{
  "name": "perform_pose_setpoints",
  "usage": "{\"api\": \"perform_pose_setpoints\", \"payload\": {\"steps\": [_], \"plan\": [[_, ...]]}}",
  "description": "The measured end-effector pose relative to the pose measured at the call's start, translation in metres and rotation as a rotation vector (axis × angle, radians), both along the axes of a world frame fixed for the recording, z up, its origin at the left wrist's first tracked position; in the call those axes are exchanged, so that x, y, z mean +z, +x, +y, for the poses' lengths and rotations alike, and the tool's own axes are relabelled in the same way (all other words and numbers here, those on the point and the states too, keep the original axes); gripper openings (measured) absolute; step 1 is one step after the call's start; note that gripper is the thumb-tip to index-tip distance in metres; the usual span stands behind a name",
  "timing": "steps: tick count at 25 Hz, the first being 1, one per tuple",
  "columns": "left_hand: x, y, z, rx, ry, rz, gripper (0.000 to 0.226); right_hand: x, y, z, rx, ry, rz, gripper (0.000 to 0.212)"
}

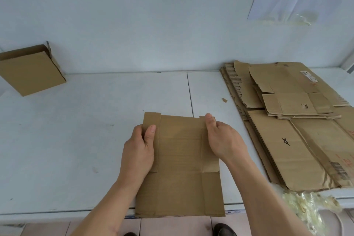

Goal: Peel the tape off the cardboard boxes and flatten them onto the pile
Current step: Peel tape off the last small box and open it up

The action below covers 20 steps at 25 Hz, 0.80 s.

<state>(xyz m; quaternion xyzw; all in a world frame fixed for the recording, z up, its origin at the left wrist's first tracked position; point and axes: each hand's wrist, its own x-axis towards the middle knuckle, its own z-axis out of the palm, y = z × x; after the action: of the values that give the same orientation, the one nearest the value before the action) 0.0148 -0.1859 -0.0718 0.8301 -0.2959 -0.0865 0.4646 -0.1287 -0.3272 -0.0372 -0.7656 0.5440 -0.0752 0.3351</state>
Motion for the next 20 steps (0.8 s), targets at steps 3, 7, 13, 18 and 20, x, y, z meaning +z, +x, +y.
{"api": "perform_pose_setpoints", "payload": {"steps": [3, 7, 13, 18, 20], "plan": [[0.003, 0.004, 0.000, 0.010, -0.021, -0.052, 0.044, 0.002, -0.002, -0.002, 0.016, 0.144, -0.052, 0.071], [0.009, 0.012, 0.004, 0.010, -0.041, -0.030, 0.043, 0.004, -0.002, -0.001, -0.110, 0.560, -0.390, 0.054], [0.008, 0.012, 0.003, 0.001, -0.025, -0.044, 0.046, -0.007, 0.004, 0.000, -0.266, 0.747, -0.620, 0.039], [-0.002, 0.018, 0.003, -0.046, 0.065, -0.042, 0.059, -0.011, 0.005, 0.002, -0.348, 0.669, -0.842, 0.031], [-0.005, 0.018, 0.002, -0.065, 0.121, -0.056, 0.065, -0.013, 0.008, 0.007, -0.253, 0.583, -0.802, 0.036]]}}
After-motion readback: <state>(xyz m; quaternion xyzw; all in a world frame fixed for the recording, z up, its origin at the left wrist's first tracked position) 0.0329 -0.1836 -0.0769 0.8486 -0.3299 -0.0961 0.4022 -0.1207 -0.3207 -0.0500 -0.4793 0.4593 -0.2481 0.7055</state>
